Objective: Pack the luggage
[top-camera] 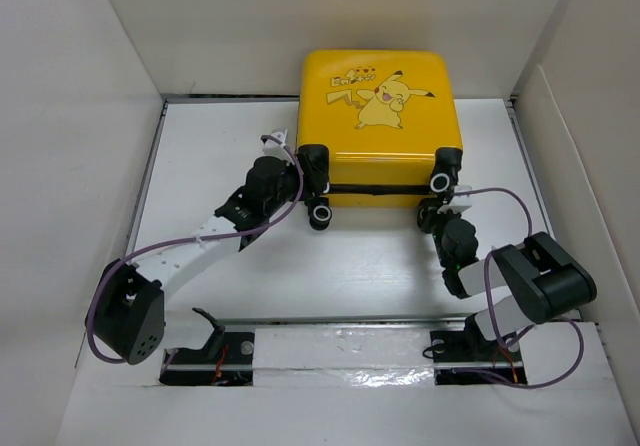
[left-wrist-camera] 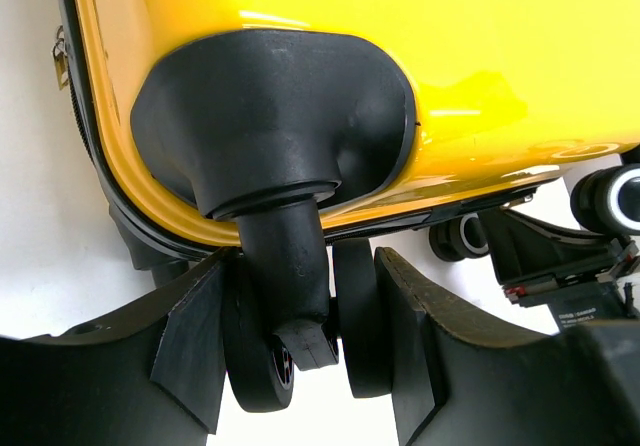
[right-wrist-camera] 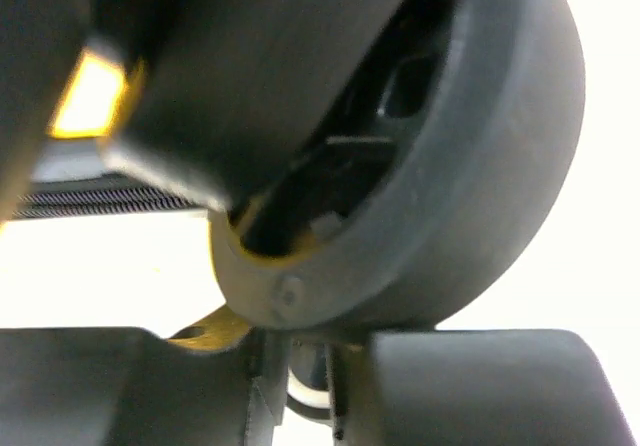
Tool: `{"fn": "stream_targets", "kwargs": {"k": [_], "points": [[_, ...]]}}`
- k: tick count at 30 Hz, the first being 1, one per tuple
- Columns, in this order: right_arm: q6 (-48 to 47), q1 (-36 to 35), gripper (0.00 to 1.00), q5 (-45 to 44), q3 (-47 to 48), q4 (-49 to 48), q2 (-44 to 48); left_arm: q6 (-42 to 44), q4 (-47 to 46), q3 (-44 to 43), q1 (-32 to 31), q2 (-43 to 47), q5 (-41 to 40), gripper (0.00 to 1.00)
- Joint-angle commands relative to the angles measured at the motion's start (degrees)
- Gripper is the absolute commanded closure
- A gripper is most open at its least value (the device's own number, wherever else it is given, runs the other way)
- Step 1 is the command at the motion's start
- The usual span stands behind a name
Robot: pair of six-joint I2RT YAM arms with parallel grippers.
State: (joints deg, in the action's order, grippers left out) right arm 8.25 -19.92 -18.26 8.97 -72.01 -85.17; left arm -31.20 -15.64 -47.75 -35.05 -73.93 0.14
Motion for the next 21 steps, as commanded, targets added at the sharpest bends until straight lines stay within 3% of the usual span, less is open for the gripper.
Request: {"fn": "stream_targets", "kwargs": {"k": [1, 4, 7, 13, 17, 21], "points": [[-2.63, -0.91, 0.85, -2.74, 2.10, -24.84, -1.76, 2.37, -10.11, -1.38, -3.09, 6.35, 7.16, 1.00], [-3.59, -3.36, 0.96, -4.32, 1.84, -24.67, -1.15, 2.20, -10.38, -0.95, -3.10, 5.99, 7.15, 1.00], [-4.82, -6.87, 1.00, -7.92, 1.05, -24.50, -0.44, 1.76, -11.43, -0.24, -3.10, 5.82, 7.33, 1.00], [-5.52, -19.16, 1.00, -10.39, 3.41, -21.60, -2.01, -0.44, -16.08, 0.46, -3.71, 2.39, 11.97, 1.00], [-6.49, -31.11, 1.00, -8.21, 10.43, -23.25, -10.16, -1.58, -17.76, -0.15, -3.71, 0.10, 14.09, 1.00], [-5.09, -30.89, 1.00, -9.60, 7.92, -24.32, -9.42, -0.18, -15.57, -0.42, -3.71, 2.21, 11.90, 1.00]]}}
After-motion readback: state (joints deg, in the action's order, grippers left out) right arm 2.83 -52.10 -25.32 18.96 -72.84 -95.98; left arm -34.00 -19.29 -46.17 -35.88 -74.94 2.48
